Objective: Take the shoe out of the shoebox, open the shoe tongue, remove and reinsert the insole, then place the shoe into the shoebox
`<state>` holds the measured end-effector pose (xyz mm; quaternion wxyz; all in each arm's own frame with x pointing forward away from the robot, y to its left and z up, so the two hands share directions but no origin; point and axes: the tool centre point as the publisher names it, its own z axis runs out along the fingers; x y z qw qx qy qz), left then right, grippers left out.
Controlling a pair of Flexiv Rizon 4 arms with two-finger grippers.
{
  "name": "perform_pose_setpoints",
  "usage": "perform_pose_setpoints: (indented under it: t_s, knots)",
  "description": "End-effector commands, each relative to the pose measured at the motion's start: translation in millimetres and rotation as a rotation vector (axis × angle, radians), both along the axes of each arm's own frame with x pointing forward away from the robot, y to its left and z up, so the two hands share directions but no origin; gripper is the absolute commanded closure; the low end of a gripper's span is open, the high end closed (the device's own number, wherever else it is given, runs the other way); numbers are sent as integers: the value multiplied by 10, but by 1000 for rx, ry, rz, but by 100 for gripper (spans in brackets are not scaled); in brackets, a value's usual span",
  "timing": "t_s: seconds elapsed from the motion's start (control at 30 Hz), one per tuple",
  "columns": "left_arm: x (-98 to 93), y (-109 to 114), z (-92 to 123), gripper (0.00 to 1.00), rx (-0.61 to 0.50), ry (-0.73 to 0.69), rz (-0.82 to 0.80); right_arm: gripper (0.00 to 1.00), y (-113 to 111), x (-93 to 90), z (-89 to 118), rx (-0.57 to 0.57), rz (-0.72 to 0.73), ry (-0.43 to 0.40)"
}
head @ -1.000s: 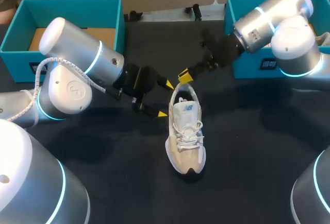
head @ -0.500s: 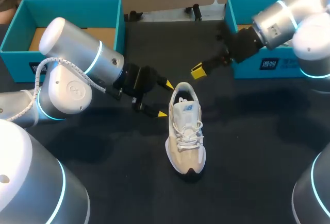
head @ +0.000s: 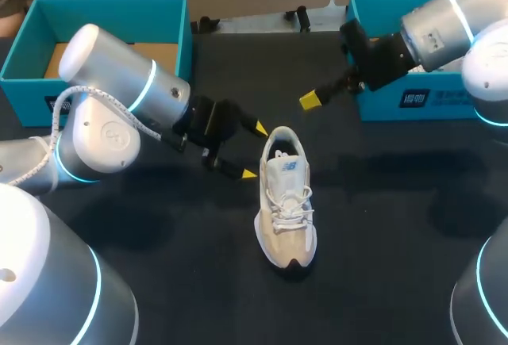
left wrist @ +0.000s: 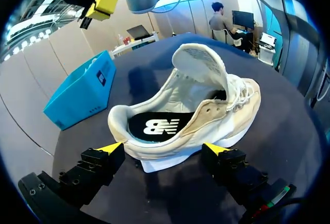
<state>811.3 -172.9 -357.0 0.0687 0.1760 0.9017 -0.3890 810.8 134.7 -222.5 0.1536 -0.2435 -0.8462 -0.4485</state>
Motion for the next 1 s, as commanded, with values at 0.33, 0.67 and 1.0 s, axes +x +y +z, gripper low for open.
perform_pose_setpoints:
  t_s: [0.33,0.67,1.0]
  knots:
    - [47,473,697,0,20,0,-86,100,-40,-23,-53,-34,-87,3]
    - [133,729,930,0,73,1,-183,100,-40,-23,-53,-34,-87,3]
    - [251,1072,1072,0,103,-12,-194,100,161,-10,-169,-214,-300,-3]
